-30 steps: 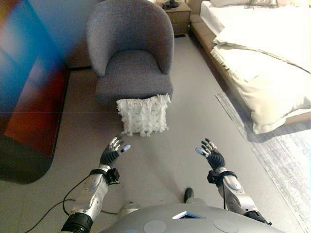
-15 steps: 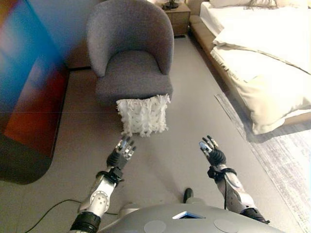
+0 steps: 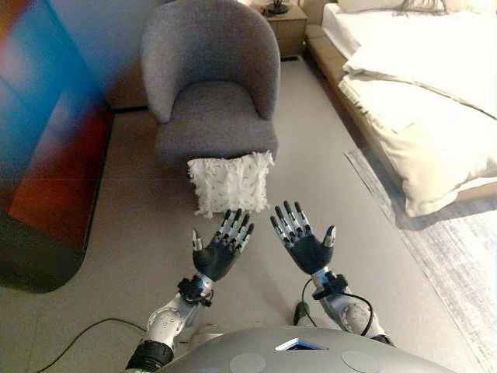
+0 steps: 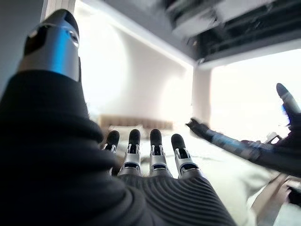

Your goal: Pick up the cushion and take it to the sofa

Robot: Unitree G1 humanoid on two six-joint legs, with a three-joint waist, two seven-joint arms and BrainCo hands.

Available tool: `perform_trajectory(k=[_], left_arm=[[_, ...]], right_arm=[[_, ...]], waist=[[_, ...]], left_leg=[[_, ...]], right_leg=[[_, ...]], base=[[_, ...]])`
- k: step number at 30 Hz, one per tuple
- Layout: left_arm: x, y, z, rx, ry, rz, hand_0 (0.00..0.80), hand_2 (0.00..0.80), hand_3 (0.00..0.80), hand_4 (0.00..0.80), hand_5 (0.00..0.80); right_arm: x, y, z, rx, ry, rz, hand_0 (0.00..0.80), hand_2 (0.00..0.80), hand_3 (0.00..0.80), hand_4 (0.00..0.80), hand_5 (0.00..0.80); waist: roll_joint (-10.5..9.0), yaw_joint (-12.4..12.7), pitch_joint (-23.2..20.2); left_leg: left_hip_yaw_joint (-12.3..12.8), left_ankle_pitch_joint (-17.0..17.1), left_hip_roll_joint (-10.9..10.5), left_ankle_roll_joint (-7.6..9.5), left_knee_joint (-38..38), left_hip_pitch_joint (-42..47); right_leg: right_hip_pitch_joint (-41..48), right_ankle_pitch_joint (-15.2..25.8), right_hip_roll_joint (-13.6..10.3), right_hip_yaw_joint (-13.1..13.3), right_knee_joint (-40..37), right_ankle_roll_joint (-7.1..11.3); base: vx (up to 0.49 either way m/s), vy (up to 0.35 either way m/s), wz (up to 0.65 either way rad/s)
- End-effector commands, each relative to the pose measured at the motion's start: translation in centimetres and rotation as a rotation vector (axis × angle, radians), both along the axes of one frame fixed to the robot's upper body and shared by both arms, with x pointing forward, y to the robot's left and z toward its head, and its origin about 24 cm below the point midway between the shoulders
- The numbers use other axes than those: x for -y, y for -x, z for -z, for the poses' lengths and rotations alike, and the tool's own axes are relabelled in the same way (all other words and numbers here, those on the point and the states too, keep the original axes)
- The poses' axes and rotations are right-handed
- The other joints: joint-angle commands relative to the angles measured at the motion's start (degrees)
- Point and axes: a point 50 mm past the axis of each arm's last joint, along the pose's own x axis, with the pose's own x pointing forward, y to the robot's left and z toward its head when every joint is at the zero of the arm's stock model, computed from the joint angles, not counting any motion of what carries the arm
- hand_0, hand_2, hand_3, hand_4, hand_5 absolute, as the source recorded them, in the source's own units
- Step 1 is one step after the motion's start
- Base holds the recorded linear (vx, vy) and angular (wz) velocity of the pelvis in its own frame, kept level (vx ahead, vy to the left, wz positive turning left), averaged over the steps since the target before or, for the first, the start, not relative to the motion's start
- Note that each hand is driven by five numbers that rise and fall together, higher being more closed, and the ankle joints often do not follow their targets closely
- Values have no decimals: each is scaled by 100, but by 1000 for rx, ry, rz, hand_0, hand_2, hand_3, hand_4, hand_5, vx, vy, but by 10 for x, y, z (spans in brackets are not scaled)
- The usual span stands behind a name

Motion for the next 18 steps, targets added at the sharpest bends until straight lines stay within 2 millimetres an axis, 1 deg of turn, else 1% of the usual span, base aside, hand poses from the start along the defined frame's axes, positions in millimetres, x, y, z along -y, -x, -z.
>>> perform_trajectory(k=[1,8,10,11,12,14,15,16,17,18], left_arm=[[9,-14,-21,126,79,27,0,0,0,0,0],[8,-16,-22,116,79,18,0,0,0,0,0],[7,-16,-20,116,34,17,0,0,0,0,0],[4,-17,-17,110,-29,12,0,0,0,0,0],[-1,-19,-15,129,-147,-6,0,0,0,0,0],[-23,-30,-11,173,-567,-83,0,0,0,0,0],[-33,-37,-13,174,-742,-129,0,0,0,0,0],[-47,-46,-19,163,-957,-201,0,0,0,0,0],[-57,-52,-25,172,-1123,-263,0,0,0,0,0],[-67,-56,-29,181,-1234,-300,0,0,0,0,0]], right_arm=[[-4,-7,-16,156,-39,-25,0,0,0,0,0],[-4,-7,-16,140,-29,-33,0,0,0,0,0],[-3,-6,-14,124,15,-32,0,0,0,0,0],[-2,-6,-11,114,69,-29,0,0,0,0,0],[2,-7,-8,97,162,-21,0,0,0,0,0],[17,-14,-1,73,530,33,0,0,0,0,0],[26,-19,0,64,708,65,0,0,0,0,0],[36,-25,-1,67,927,101,0,0,0,0,0],[43,-28,-5,79,1071,133,0,0,0,0,0],[49,-30,-7,80,1152,157,0,0,0,0,0]], waist=[[-19,-8,80],[-20,-37,73],[-22,-41,78],[-25,-42,80],[-32,-41,82],[-48,-33,95],[-49,-36,106],[-49,-39,120],[-57,-46,125],[-71,-52,130]], left_leg=[[-90,-161,-436,528,9,-301],[-91,-162,-457,546,9,-300],[-89,-165,-457,549,9,-296],[-91,-159,-456,549,9,-299],[-93,-159,-456,547,9,-296],[-114,-140,-460,540,9,-307],[-130,-126,-461,538,9,-312],[-163,-103,-468,546,9,-322],[-192,-96,-477,558,9,-327],[-212,-93,-482,571,9,-328]], right_leg=[[463,-555,134,-277,31,83],[438,-541,152,-226,31,78],[435,-537,154,-222,31,77],[433,-532,154,-222,31,75],[437,-530,156,-228,31,76],[431,-521,157,-229,31,78],[425,-511,163,-226,31,79],[420,-501,171,-220,31,75],[419,-501,177,-215,31,71],[421,-505,186,-206,31,57]], base=[[11,0,5],[1,0,1],[0,0,0],[0,0,0],[0,0,0],[0,0,0],[0,0,0],[0,0,0],[0,0,0],[0,0,0]])
